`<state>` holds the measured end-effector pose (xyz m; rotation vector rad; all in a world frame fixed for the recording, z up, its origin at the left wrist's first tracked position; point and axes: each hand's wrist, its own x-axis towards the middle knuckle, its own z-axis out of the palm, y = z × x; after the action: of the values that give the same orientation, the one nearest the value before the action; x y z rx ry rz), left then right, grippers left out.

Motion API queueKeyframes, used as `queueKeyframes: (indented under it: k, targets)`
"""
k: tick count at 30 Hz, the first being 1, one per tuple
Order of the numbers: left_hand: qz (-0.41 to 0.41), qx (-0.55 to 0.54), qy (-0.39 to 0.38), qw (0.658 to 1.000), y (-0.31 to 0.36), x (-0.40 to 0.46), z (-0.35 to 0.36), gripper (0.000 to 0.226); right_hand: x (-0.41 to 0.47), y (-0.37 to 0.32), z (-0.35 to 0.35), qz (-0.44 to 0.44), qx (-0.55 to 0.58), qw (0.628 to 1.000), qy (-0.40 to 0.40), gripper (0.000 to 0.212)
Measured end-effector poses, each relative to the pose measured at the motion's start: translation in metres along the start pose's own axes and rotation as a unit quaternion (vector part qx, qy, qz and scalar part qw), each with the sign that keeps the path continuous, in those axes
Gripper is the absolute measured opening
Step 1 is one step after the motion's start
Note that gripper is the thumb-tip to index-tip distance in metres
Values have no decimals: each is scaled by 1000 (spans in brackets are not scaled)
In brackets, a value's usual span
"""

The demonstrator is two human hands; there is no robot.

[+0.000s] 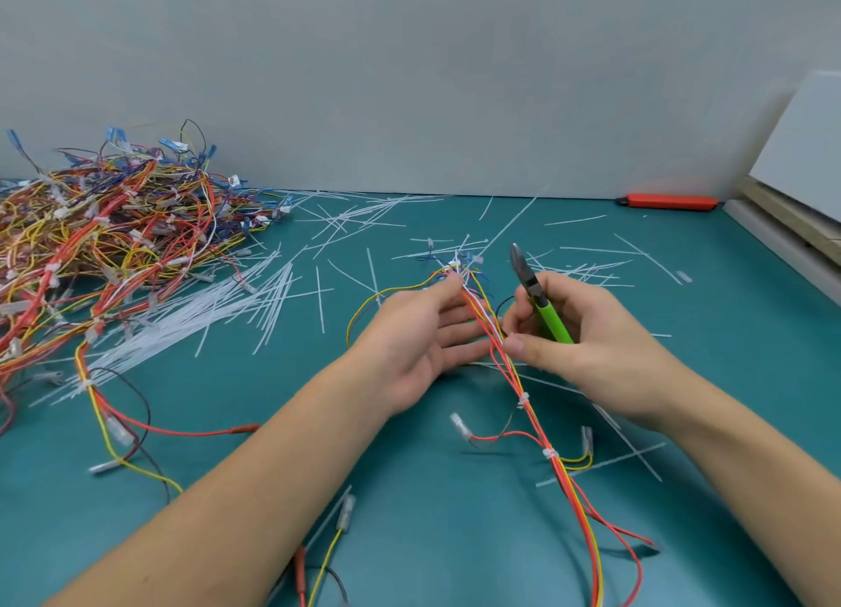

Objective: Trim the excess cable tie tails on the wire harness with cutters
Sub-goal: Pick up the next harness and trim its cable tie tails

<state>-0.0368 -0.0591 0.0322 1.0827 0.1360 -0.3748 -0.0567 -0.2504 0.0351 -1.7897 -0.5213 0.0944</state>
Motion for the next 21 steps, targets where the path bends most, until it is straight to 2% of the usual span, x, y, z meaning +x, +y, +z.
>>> queueKeyframes:
  k: [2,5,11,14,17,19,21]
  targets:
    - [-19,-19,13,1000,0,-1,0,30,0,-1,0,-7,15,1000,-8,31]
    - [-33,9,14,999,1,-1,0,41,0,-1,-2,-7,46,999,11,30]
    - [-82,6,-22,996,6,-3,-3,58,0,-3,-6,-14,115,992,51,29]
    - [-49,-69,-35,996,12,-1,-8,48,-1,-6,-12,-5,86,996,10,35]
    - [-10,-99,-35,994,12,2,-9,20,-2,-5,-16,29,27,998,-40,25]
    - [19,-81,-14,996,7,5,-9,7,-2,-3,-16,48,-16,998,-34,25]
    - [41,-80,7,996,5,7,-9,9,0,0,-16,53,-70,996,-8,27]
